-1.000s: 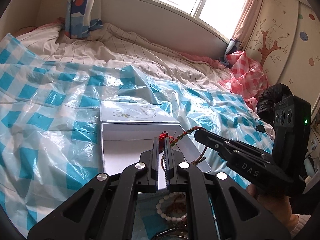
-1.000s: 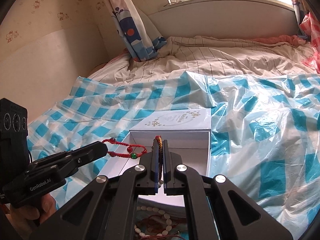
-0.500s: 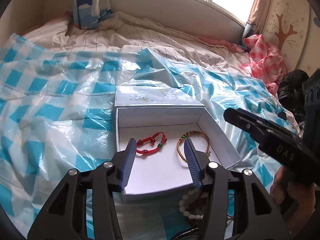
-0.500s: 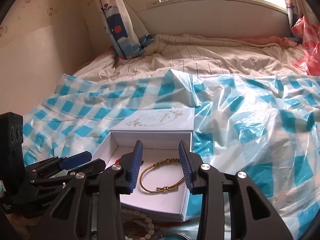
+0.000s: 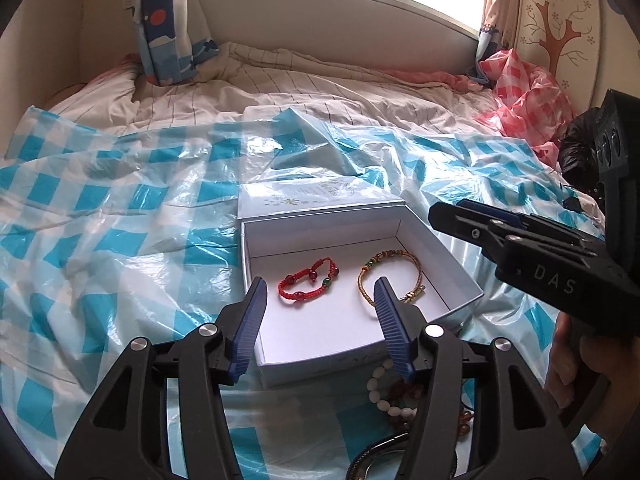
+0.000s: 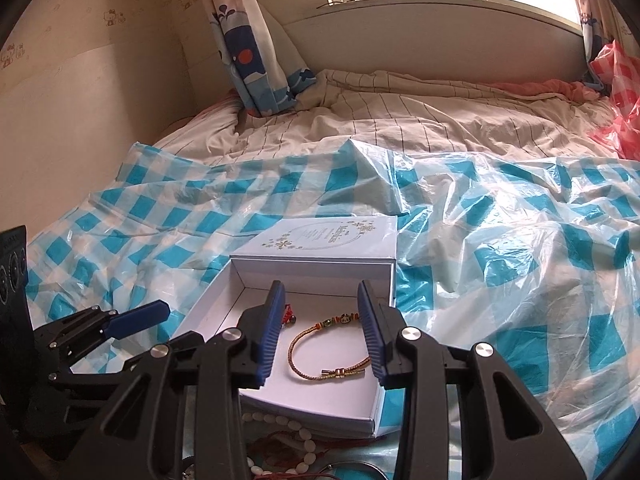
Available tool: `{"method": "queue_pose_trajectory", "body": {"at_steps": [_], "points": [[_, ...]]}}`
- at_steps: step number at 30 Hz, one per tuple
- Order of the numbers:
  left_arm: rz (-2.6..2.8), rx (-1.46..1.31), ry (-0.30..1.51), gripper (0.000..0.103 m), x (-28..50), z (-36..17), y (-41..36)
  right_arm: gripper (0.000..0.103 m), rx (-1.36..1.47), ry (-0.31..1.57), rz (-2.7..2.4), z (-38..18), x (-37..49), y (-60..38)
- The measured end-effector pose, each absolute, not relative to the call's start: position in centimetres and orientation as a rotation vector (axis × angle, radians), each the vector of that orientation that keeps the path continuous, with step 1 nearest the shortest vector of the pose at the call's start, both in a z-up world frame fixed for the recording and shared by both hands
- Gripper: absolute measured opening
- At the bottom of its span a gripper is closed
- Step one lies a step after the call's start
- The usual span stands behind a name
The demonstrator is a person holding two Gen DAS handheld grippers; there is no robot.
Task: Organize jewelry
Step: 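Withdraw both grippers from the box back toward the bracelet pile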
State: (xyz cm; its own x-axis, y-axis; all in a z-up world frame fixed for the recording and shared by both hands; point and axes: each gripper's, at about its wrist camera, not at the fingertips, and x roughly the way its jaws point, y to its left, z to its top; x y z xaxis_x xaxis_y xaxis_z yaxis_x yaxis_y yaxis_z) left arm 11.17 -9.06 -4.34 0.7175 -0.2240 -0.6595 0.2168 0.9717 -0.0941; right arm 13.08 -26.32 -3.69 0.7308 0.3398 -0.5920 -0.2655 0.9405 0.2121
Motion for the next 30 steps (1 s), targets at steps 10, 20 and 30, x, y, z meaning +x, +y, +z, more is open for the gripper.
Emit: {"method": "queue_pose_trajectory", "body": {"at_steps": [10, 20, 30], "points": [[-0.229, -0.006, 0.730, 0.058, 11.36, -4.35, -8.82, 0.038, 0.095, 0.680, 0.341, -3.98, 12.88, -25.78], [-0.226, 0.016, 0.730, 0.060, 10.89, -4.64, -8.69, 0.038, 0.093, 0.681, 0.342, -4.01, 12.82, -25.68], [-0.225, 0.033, 0.731, 0.064, 10.46, -4.60, -8.34, 0.039, 0.091, 0.680, 0.338, -3.94, 12.75, -25.63]]}}
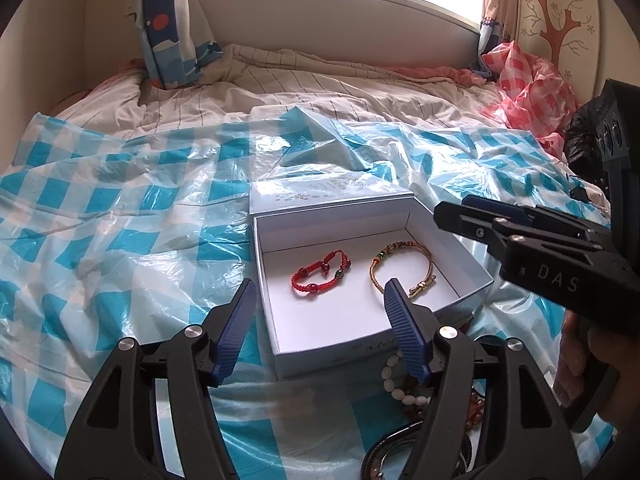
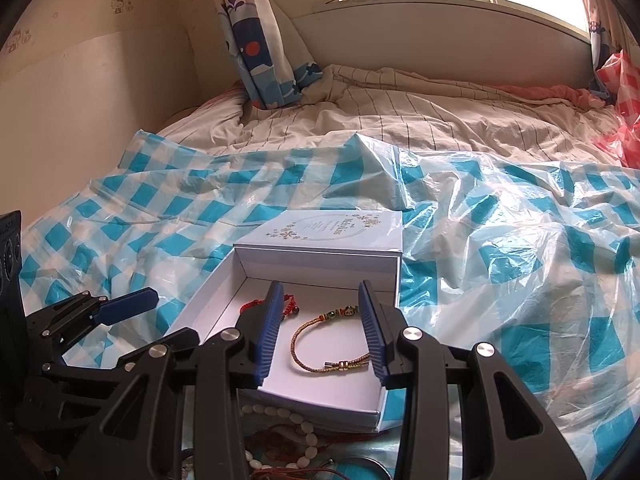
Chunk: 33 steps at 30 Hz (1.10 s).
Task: Organize jewelry
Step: 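Withdraw both grippers from the box back toward the bracelet pile, then grasp the black braided bracelet with the left gripper while the right grasps a red cord bracelet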
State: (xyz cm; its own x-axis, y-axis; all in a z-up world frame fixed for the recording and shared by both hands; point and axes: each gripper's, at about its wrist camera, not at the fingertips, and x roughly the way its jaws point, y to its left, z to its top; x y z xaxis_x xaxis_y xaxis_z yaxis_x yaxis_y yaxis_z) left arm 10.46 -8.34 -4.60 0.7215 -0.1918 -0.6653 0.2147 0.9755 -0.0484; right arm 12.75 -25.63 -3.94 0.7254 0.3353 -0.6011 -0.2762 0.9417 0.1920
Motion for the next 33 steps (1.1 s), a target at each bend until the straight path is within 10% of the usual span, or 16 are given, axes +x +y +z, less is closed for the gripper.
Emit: {"method": "queue_pose_trajectory", "body": {"at_steps": [33], "points": [[-0.395, 0.212, 0.881, 0.064, 1.8, -8.6, -9.7, 0.039, 0.118, 0.936, 0.308, -10.4, 4.6, -28.8]]}}
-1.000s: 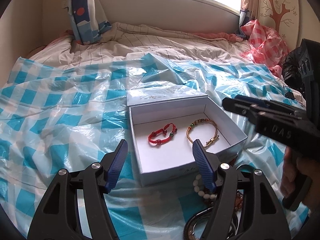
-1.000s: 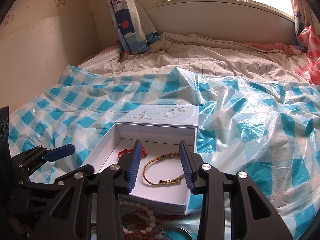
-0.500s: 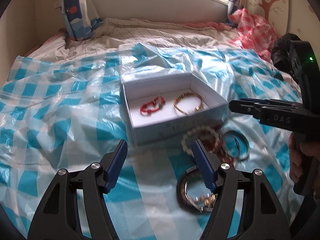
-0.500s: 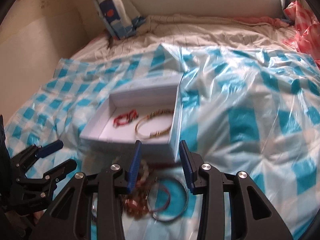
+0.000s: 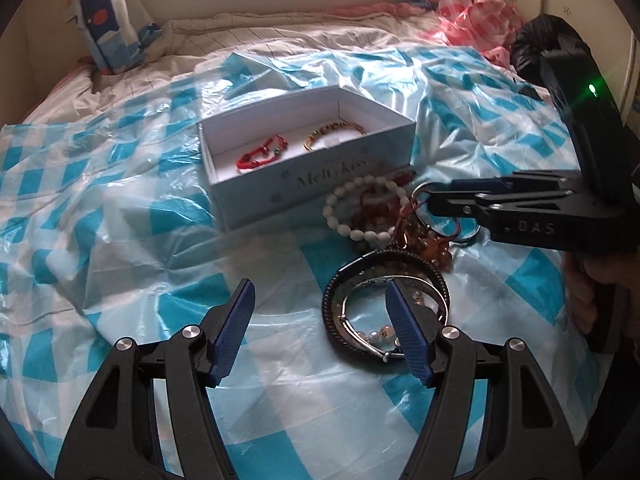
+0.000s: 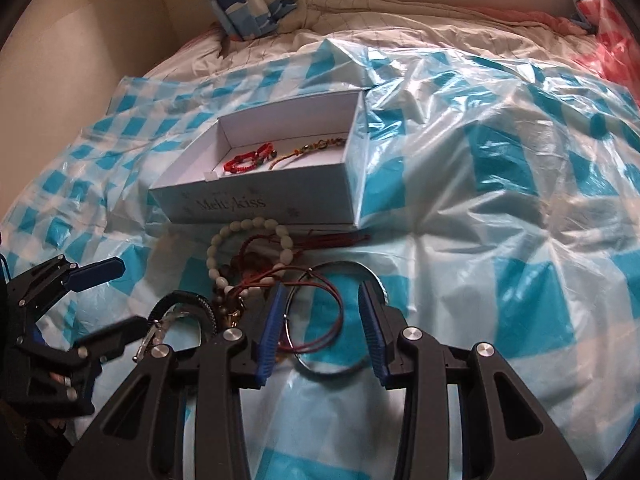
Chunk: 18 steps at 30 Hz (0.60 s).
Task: Organize jewelry
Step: 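Grasp the black braided bracelet with the left gripper while the right grasps a red cord bracelet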
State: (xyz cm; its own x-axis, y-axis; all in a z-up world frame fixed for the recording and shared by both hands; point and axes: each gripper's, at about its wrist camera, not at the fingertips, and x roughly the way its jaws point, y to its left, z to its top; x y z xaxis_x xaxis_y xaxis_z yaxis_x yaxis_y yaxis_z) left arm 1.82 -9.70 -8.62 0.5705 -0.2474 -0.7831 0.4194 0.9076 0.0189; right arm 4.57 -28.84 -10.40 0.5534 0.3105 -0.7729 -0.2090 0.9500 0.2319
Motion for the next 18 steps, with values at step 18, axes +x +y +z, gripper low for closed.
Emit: {"method": "queue_pose_trajectory", "body": {"at_steps": [18], "points": [[-0.448, 0.164, 0.960, 0.024, 4.4, -10.7, -11.0, 0.020, 0.088, 1.000, 0.321, -11.2, 6.0, -28.2]]}}
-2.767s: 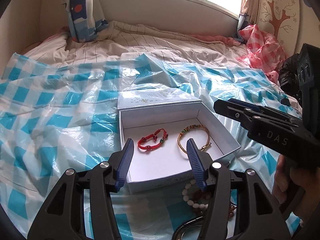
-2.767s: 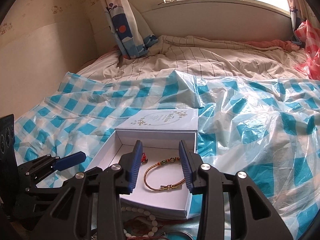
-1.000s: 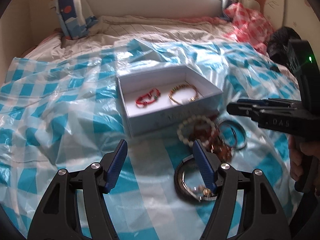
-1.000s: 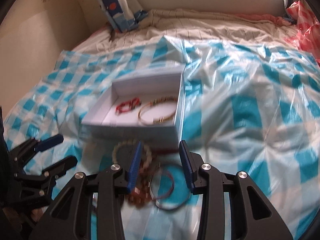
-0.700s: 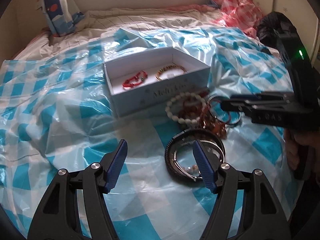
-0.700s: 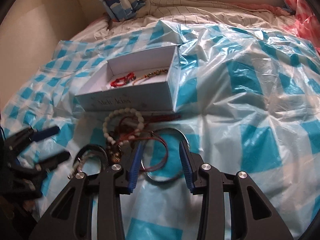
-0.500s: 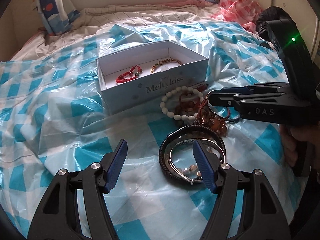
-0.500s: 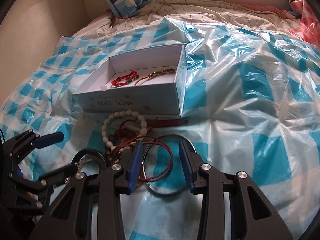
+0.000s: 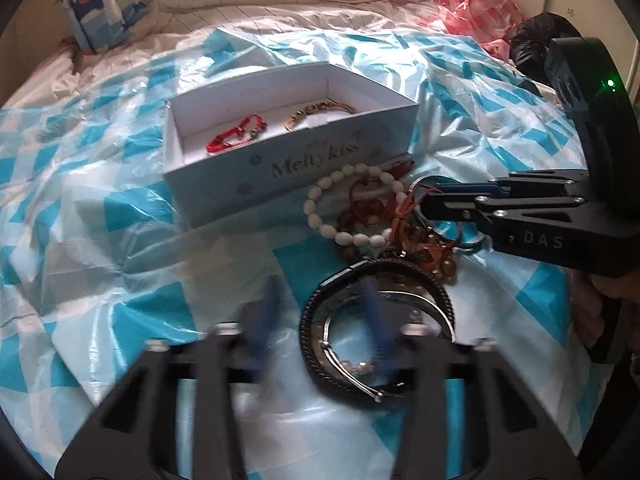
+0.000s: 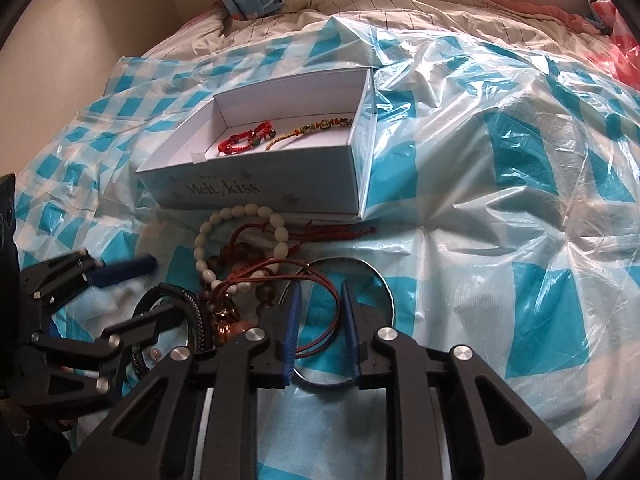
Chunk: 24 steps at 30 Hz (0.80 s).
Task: Organize jewelry
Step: 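Grasp the black braided bracelet with the left gripper while the right grasps a red cord bracelet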
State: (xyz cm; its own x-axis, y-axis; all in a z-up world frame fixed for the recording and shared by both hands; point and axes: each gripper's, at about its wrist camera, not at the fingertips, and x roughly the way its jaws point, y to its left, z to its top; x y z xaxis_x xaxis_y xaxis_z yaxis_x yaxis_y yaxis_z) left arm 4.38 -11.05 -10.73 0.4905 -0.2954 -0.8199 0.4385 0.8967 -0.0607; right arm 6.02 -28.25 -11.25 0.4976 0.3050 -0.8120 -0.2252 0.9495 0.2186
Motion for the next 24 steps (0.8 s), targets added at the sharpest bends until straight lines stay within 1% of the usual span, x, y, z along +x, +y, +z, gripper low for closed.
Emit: {"method": "queue_pose_trajectory", "body": {"at_steps": [1, 3, 4, 13, 17, 20, 24], "points": [[-0.454, 0.160, 0.964, 0.022, 4.4, -10.7, -11.1, 0.017, 0.087, 1.000, 0.322, -11.2, 6.1, -28.2], [-0.462, 0.170, 0.961, 0.015, 4.2, -10.6, -11.2, 0.008, 0.086, 1.001, 0.325, -11.3, 6.1, -28.2], [-0.468, 0.168, 0.960, 0.014, 4.1, -10.4, -11.2, 0.006, 0.089, 1.001, 0.327, -11.2, 6.1, -28.1], [-0.494, 0.151, 0.937, 0.011, 3.7, -9.0, -11.0, 0.003, 0.112, 0.966, 0.327, -10.3, 5.9, -28.5], [-0.493, 0.130, 0.962, 0.011, 3.8, -9.0, -10.4, 0.003, 0.122, 0.952, 0.334, -9.8, 5.7, -28.6], [-0.530, 0.083, 0.944, 0.009, 3.5, -7.6, -9.8, 0.003, 0.125, 0.944, 0.341, -9.5, 5.5, -28.6], [-0.577, 0.056, 0.910, 0.009, 3.0, -5.8, -9.3, 0.003, 0.137, 0.922, 0.355, -8.7, 5.3, -28.7]]}}
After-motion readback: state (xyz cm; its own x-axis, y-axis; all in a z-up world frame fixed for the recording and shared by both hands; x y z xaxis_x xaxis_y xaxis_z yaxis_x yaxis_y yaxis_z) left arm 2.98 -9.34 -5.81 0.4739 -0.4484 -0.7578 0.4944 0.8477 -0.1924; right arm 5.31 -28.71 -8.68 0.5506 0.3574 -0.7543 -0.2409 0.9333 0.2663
